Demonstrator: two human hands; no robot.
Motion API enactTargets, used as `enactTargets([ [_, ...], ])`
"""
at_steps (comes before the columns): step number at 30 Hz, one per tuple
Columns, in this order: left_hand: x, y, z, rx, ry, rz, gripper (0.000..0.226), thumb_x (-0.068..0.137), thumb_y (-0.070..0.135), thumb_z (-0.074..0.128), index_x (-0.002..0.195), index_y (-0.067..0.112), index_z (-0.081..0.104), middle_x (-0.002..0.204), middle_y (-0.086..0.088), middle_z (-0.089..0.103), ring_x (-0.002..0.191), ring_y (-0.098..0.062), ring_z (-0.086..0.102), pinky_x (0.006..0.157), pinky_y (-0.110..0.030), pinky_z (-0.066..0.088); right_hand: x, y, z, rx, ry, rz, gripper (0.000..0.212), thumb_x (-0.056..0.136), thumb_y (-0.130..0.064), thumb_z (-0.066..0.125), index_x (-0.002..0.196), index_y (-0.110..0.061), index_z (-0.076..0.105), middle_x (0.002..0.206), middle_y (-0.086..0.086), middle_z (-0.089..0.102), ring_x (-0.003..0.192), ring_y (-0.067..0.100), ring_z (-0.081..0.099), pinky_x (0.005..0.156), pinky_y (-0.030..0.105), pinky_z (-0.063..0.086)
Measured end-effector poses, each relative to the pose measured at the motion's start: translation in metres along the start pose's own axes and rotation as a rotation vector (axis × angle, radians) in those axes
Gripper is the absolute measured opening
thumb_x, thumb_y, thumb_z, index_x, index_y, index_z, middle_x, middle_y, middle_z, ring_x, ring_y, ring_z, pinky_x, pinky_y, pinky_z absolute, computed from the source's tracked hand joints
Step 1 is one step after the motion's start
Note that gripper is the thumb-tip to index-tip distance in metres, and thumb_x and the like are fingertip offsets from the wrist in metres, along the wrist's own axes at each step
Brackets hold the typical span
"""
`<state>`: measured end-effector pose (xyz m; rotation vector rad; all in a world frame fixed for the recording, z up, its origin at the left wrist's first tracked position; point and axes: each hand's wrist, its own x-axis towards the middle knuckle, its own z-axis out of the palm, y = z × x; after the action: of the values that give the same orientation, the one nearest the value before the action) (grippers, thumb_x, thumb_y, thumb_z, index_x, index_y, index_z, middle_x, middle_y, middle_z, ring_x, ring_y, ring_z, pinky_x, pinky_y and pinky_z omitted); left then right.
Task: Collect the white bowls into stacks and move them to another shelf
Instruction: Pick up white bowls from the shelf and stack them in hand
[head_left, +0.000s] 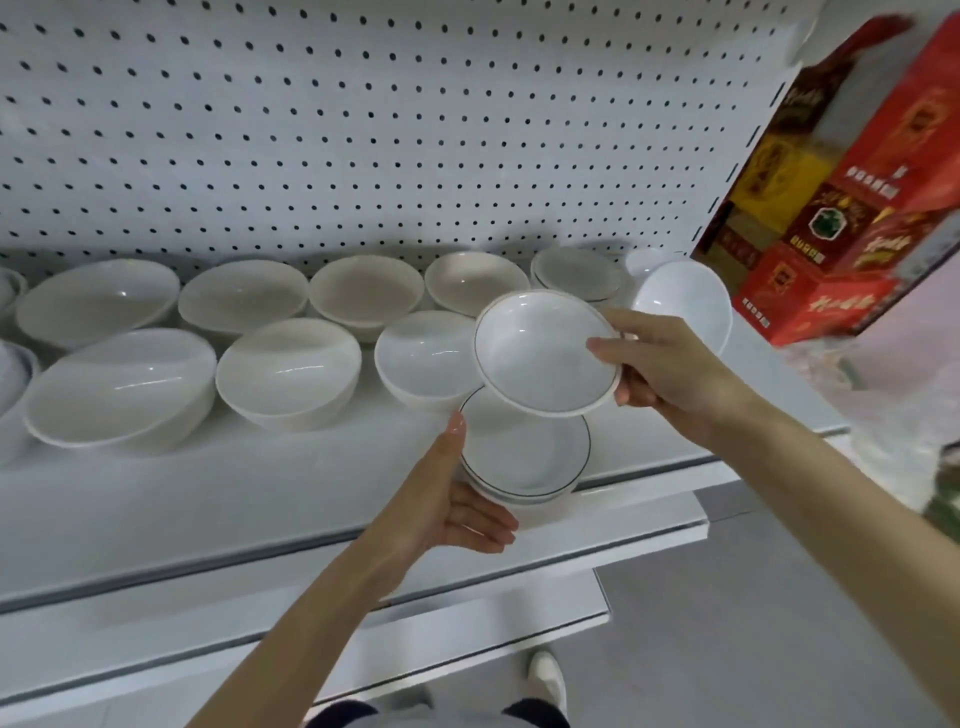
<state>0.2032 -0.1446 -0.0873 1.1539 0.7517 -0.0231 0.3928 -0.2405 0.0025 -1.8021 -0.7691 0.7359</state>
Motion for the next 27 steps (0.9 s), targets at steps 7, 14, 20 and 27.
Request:
enactTargets([
  [7,-0.006,-0.002,0.002,0.037,0.02,0.143,0.096,0.066,0.087,0.039,0.141,0.028,0.028,0.08,-0.027,0.07,0.065,-0.033,0.07,0.059,-0.036,0.059,-0.026,0.018,0.019,-0.023,0.052,-0.004,0.027,0.095,-0.006,0.052,0.1,-0.027,0.068,0.05,-0.002,0.055,0.038,0.008,0.043,0.041,0.017,0.028],
  [14,-0.005,0.0,0.004,0.019,0.023,0.185,0.073,0.068,0.068,0.041,0.132,0.035,0.027,0.072,-0.024,0.07,0.061,-0.033,0.068,0.056,-0.036,0.059,-0.03,0.025,0.029,0.007,0.024,0.004,0.032,0.095,-0.005,0.052,0.098,-0.033,0.067,0.048,0.002,0.05,0.038,0.009,0.042,0.042,0.02,0.028],
  [20,-0.001,-0.006,0.003,0.023,0.029,0.216,0.071,0.073,0.065,0.041,0.135,0.033,0.028,0.071,-0.021,0.07,0.061,-0.033,0.069,0.056,-0.036,0.059,-0.028,0.03,0.03,-0.004,0.029,0.044,0.036,0.095,-0.005,0.052,0.109,-0.035,0.065,0.05,-0.001,0.05,0.041,0.011,0.039,0.044,0.019,0.031],
  [27,-0.005,-0.009,0.007,0.005,0.078,0.258,0.072,0.074,0.062,0.045,0.137,0.032,0.031,0.074,-0.028,0.068,0.063,-0.038,0.069,0.056,-0.036,0.059,-0.027,0.034,0.028,0.008,0.012,0.053,0.037,0.095,-0.008,0.053,0.112,-0.039,0.065,0.06,0.008,0.049,0.042,0.01,0.039,0.052,0.027,0.029],
])
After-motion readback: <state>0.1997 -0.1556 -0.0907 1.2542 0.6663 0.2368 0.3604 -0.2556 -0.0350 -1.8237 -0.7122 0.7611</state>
